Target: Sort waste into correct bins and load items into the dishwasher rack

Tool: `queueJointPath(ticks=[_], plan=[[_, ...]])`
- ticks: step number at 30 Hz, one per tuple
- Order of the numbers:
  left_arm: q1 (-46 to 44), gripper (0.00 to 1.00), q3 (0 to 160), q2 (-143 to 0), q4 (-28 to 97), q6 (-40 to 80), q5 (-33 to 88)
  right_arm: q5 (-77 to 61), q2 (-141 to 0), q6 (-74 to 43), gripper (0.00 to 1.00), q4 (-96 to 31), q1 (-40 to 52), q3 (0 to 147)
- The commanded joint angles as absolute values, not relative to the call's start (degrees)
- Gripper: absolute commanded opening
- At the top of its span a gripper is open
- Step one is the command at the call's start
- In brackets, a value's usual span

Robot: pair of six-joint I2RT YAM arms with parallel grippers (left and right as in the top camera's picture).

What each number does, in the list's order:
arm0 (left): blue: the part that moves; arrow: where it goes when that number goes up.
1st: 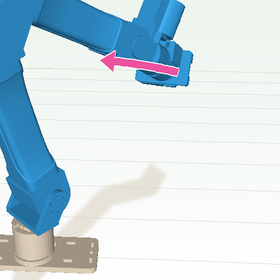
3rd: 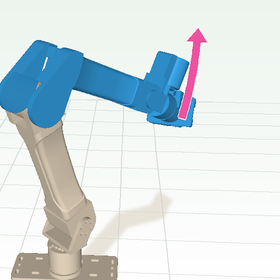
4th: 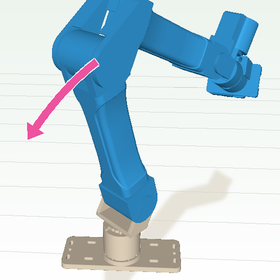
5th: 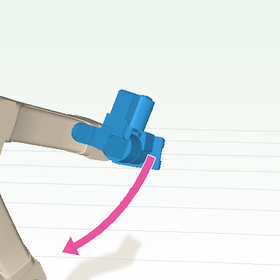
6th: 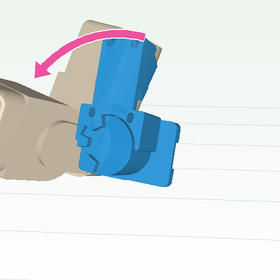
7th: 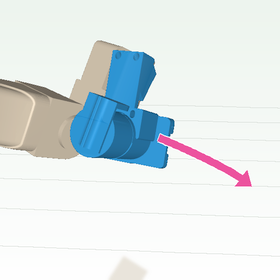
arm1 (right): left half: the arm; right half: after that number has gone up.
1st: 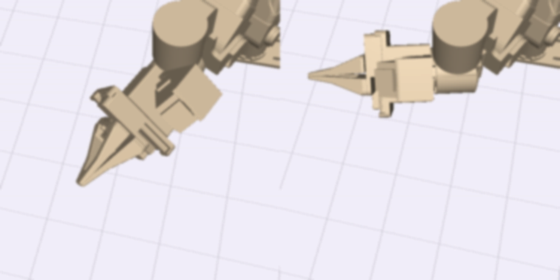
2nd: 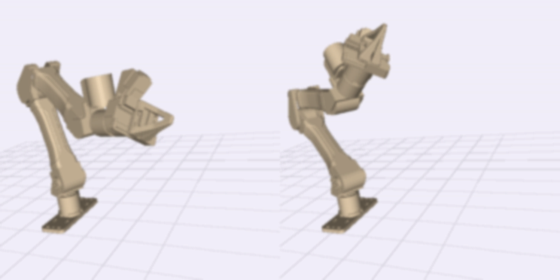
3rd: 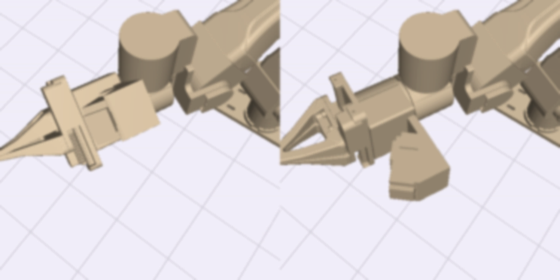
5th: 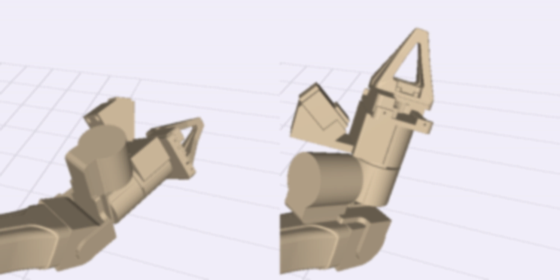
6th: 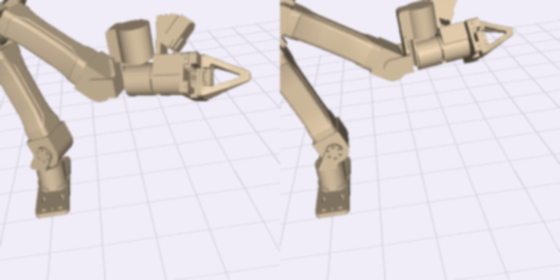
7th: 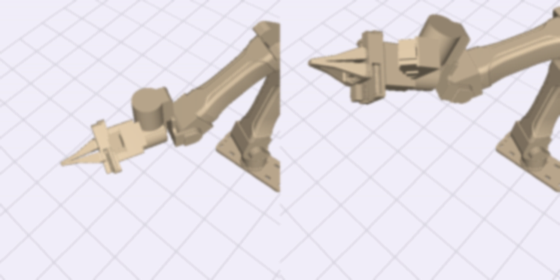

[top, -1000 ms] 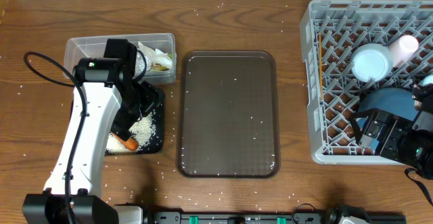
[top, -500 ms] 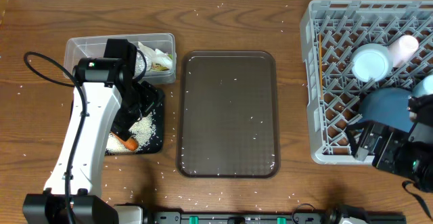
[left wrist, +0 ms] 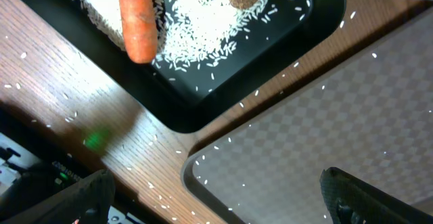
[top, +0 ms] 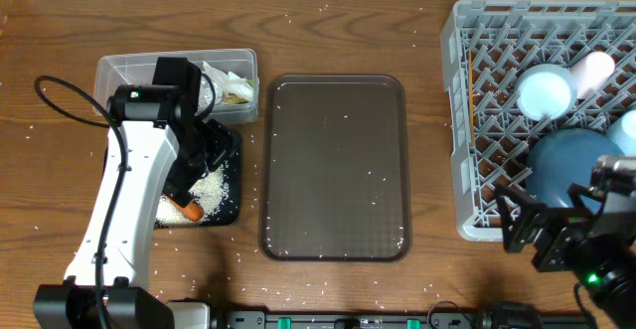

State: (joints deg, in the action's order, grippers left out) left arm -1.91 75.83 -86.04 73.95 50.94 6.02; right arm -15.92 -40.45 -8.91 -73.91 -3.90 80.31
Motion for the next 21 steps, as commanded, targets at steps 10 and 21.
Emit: queueJointPath(ticks=[10,21], plan=[[-1.83,0.98,76.07,-85.34,74.32,50.39,5.28,-18.55,-18.65,-8.73,0.99,-38.3,3.4,38.74],[-1.83,0.98,76.07,-85.34,74.32,50.39,5.28,-22.72,-6.76,-8.73,0.99,-4.36,3.4,12.51]])
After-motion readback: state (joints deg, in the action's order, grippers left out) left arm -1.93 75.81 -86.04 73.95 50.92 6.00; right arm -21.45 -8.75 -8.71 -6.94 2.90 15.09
